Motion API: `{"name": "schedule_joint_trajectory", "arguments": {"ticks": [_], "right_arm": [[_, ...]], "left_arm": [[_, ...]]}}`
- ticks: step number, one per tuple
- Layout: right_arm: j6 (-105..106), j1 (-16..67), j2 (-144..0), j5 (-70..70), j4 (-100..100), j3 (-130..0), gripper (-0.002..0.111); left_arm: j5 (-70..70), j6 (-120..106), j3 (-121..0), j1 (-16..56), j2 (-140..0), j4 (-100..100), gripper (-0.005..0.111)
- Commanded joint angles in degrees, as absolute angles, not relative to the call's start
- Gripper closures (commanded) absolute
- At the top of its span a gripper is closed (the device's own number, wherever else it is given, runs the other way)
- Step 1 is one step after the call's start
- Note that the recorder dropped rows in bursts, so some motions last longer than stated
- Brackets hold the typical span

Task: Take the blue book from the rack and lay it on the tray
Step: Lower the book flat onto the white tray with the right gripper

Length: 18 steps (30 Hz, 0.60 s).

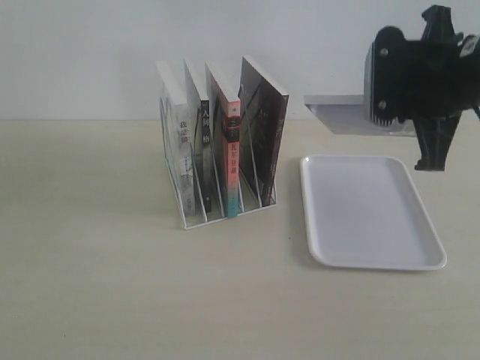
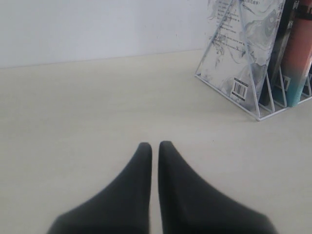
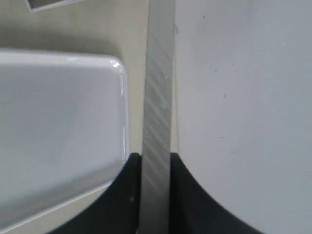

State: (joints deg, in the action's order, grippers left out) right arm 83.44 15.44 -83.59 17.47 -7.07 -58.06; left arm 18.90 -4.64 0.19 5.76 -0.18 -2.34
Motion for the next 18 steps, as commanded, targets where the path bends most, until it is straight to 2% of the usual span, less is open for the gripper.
{"name": "schedule_joint_trajectory", "arguments": {"ticks": [1, 9, 18], "right_arm": [[83.42, 15.52, -81.12, 0.0, -6.53, -49.46, 0.109], [76.34, 15.52, -81.34, 0.0, -7.3, -47.34, 0.109], [78.62, 19.17, -81.74, 3.03, -6.94, -47.34, 0.109]], "left_arm": [[18.02, -4.24, 0.0, 5.78, 0.0, -2.29, 0.102], [18.02, -4.24, 0.0, 5.78, 0.0, -2.29, 0.102], [18.02, -4.24, 0.0, 5.78, 0.0, -2.29, 0.102]]}}
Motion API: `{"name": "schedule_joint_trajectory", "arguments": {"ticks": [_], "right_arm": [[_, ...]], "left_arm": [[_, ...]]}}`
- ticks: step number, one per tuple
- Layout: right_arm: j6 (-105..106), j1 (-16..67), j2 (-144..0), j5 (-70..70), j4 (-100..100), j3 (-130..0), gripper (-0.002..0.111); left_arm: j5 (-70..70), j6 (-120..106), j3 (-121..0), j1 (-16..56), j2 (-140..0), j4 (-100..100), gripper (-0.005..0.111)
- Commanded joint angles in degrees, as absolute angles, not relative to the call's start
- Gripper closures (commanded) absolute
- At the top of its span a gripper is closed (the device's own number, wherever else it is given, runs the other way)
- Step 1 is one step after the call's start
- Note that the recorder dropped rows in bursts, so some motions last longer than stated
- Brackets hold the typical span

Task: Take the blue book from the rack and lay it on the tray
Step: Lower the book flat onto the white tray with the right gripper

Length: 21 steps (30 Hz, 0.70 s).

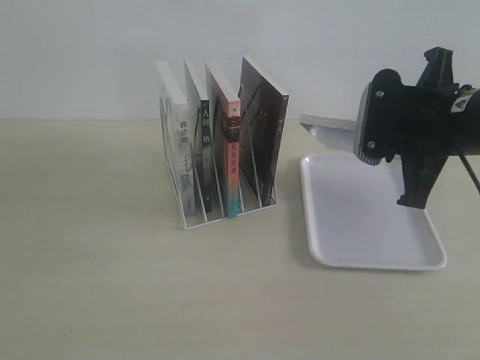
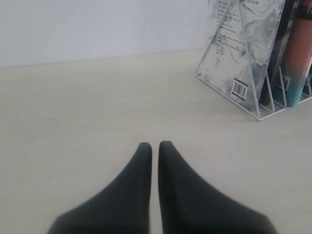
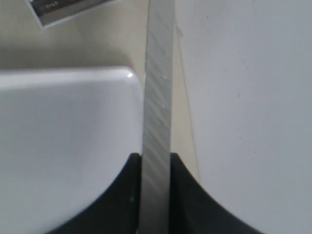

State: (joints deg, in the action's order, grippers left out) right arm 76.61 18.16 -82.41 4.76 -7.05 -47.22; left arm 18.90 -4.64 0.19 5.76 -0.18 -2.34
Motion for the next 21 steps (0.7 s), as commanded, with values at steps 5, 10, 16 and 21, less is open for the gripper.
{"name": "schedule_joint_trajectory", "arguments": {"ticks": [5, 10, 16, 21], "right_arm": [[84.54, 19.17, -83.07, 3.71, -6.94, -47.34, 0.109], [84.54, 19.17, -85.53, 3.61, -6.94, -47.34, 0.109], [84.05, 19.17, -87.28, 1.98, -7.2, -47.34, 0.109], [83.63, 19.17, -87.54, 1.58, -7.2, -47.34, 0.109]], "left_arm": [[18.02, -4.24, 0.0, 5.78, 0.0, -2.29, 0.102], [18.02, -4.24, 0.0, 5.78, 0.0, -2.29, 0.102], [18.02, -4.24, 0.0, 5.78, 0.0, -2.29, 0.102], [18.02, -4.24, 0.0, 5.78, 0.0, -2.29, 0.102]]}}
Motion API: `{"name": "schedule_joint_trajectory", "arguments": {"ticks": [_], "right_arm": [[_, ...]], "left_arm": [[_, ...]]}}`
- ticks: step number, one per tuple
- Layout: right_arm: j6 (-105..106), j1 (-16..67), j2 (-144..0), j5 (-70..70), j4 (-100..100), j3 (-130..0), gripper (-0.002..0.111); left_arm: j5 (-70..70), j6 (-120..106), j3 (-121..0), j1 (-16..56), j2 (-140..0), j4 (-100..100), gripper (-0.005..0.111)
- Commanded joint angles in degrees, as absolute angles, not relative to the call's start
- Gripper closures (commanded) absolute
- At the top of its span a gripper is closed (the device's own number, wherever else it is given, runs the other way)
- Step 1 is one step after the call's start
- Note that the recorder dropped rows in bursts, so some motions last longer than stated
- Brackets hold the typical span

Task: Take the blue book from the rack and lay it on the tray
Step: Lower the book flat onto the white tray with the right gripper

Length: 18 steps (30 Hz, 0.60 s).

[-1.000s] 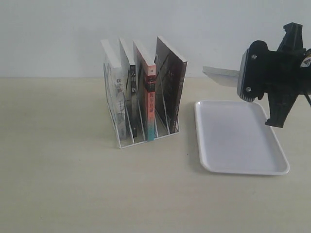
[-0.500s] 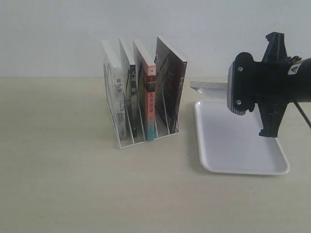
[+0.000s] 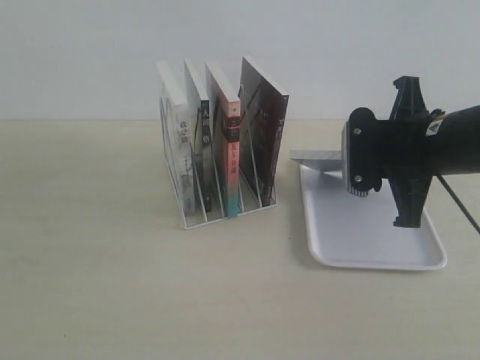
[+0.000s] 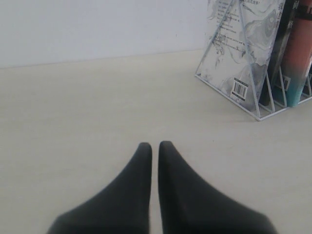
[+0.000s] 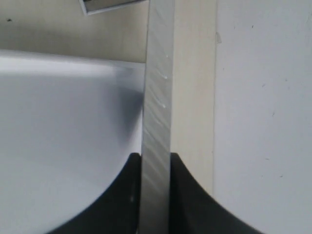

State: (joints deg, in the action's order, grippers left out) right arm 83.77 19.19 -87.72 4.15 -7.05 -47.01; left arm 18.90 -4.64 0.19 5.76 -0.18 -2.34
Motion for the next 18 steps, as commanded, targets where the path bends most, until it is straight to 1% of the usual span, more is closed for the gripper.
{"name": "schedule_joint_trajectory", "arguments": {"ticks": [1, 14, 16, 18], "right_arm": [[83.63, 19.17, -87.54, 1.46, -7.2, -47.34, 0.109], [79.46, 19.17, -90.96, 1.13, -7.2, -47.34, 0.108], [79.15, 19.17, -90.96, 1.82, -7.2, -47.34, 0.105], [77.44, 19.17, -90.96, 1.82, -7.2, -47.34, 0.094]], "left_arm": [[18.02, -4.24, 0.0, 5.78, 0.0, -2.29, 0.102], [18.02, -4.24, 0.0, 5.78, 0.0, -2.29, 0.102], [18.02, -4.24, 0.0, 5.78, 0.0, -2.29, 0.102], [18.02, -4.24, 0.0, 5.78, 0.0, -2.29, 0.102]]}}
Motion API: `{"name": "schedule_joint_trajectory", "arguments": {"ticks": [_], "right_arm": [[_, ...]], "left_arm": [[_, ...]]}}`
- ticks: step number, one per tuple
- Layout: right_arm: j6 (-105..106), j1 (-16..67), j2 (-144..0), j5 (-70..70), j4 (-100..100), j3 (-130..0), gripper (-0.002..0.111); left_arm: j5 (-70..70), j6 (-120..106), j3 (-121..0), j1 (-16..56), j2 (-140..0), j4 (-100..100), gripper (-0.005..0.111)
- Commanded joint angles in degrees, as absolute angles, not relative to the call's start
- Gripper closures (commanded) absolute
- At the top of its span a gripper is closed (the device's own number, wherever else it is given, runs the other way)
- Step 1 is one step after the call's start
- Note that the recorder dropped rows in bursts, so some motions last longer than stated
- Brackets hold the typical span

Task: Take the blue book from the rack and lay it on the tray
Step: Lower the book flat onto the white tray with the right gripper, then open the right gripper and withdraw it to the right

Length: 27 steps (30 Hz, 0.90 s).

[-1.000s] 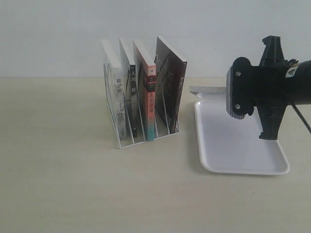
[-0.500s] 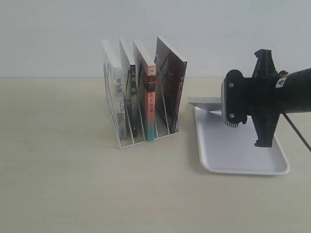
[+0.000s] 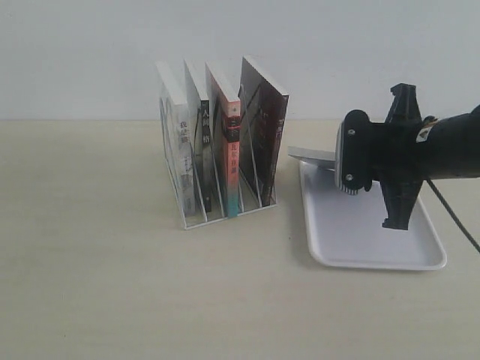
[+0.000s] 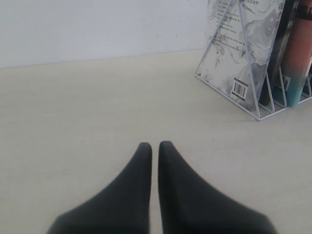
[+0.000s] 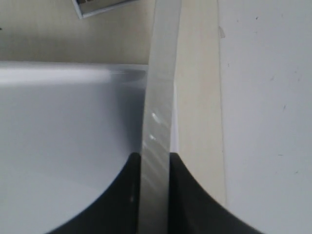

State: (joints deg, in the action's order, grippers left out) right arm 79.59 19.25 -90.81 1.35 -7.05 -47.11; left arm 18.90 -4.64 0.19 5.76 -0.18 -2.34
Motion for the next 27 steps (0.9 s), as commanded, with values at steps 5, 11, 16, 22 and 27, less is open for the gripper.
{"name": "schedule_joint_trajectory", "arguments": {"ticks": [5, 11, 16, 22, 27], "right_arm": [[72.7, 18.82, -90.96, 1.82, -7.2, -47.34, 0.076], [71.8, 18.48, -89.95, 6.27, -7.2, -47.34, 0.076], [69.1, 15.65, -87.92, 10.14, -7.2, -47.34, 0.076], [68.95, 14.08, -84.05, 16.63, -7.2, -47.34, 0.076], [67.33, 14.08, -80.61, 18.87, -8.36, -47.34, 0.076]], "left_arm": [[18.02, -4.24, 0.0, 5.78, 0.0, -2.29, 0.102], [18.02, -4.24, 0.0, 5.78, 0.0, -2.29, 0.102], [18.02, -4.24, 0.0, 5.78, 0.0, -2.29, 0.102], [18.02, -4.24, 0.0, 5.78, 0.0, -2.29, 0.102], [18.02, -4.24, 0.0, 5.78, 0.0, -2.29, 0.102]]}}
